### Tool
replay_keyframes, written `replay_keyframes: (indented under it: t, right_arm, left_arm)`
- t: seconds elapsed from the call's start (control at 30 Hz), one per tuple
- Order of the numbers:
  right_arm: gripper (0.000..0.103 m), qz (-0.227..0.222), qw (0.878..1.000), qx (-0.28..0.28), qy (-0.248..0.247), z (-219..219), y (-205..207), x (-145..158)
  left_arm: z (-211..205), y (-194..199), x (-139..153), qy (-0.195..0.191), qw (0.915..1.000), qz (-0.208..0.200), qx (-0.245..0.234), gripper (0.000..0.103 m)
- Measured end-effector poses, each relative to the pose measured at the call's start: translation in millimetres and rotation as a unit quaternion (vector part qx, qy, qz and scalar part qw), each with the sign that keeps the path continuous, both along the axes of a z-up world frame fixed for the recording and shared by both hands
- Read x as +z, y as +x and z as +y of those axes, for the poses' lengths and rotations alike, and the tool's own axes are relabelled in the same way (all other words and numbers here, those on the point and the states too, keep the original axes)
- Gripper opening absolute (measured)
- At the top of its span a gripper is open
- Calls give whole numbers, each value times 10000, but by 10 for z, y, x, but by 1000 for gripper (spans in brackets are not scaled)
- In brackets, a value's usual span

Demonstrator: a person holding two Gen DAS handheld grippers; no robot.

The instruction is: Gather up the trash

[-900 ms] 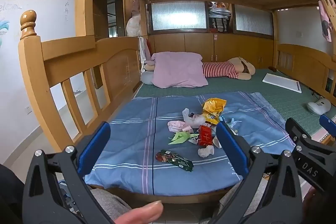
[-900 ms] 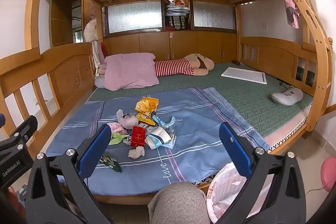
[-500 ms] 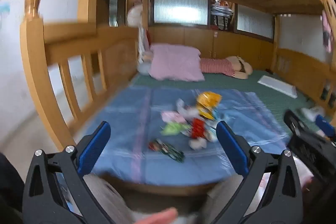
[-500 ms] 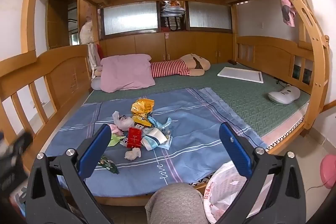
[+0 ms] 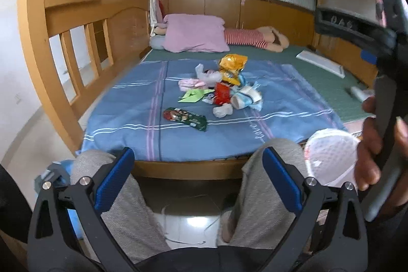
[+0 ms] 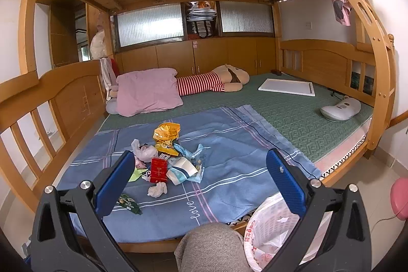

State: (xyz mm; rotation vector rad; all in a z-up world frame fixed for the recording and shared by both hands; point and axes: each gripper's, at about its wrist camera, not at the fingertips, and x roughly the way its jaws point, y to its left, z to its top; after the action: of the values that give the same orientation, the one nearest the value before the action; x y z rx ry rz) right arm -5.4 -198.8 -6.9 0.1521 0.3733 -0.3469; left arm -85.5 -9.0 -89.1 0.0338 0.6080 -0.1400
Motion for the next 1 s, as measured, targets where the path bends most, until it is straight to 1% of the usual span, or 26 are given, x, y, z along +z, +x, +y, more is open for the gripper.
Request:
replay_keyframes:
  t: [0.1,0.2,0.3,0.37,0.47,0.5,0.6,0.7,0.77,0.8,0.83,0.9,1.0]
  right_arm:
    - [100,-4,10000,6,-64,10,-8,0]
    - [100,-37,10000,-18,-80,9,-21,5]
    - [100,-58,9999,-11,-129,15,-23,27]
    - [100,-81,9998,-9,-168,26,-30,46]
    - [100,-135,9997,37,-181,39,-45,60]
    - [100,-139,9997,39,-178,42,-48,59]
    - [100,-111,9998,59,-148,44,-48,53]
    - [100,-79,9998,57,-161,60,-45,49]
    - [100,-65,9998,65,-167,72,-37,51]
    - [100,-71,9998,62,-165,71,-38,52]
    - [100,-75,9998,64,-159,72,-36,50]
    - [100,-65,9999,48,-131,73,-31,51]
    - [100,-65,10000,42,-64,48,-24,67]
  left_arm:
    - [48,-53,62,-205,9997,-91,-102,100]
    - [89,-94,56,-510,9980,-62,-358,100]
    - [85,-104,78,-618,9971,-101,-440,100]
    - [79,-90,87,-765,9954,-76,-579,100]
    - [86,-136,136,-914,9928,-240,-731,100]
    - [74,-134,146,-890,9929,-264,-751,100]
    - [-41,-103,149,-441,9963,-246,-693,100]
    - [-42,-13,264,-24,9979,-530,-376,100]
    - [-11,73,418,317,9949,-927,227,100]
    - [14,112,480,339,9935,-1028,348,100]
    - [42,171,569,387,9907,-1166,577,100]
    - [99,306,726,413,9868,-1285,897,100]
    - [174,561,919,219,9874,-1121,1093,100]
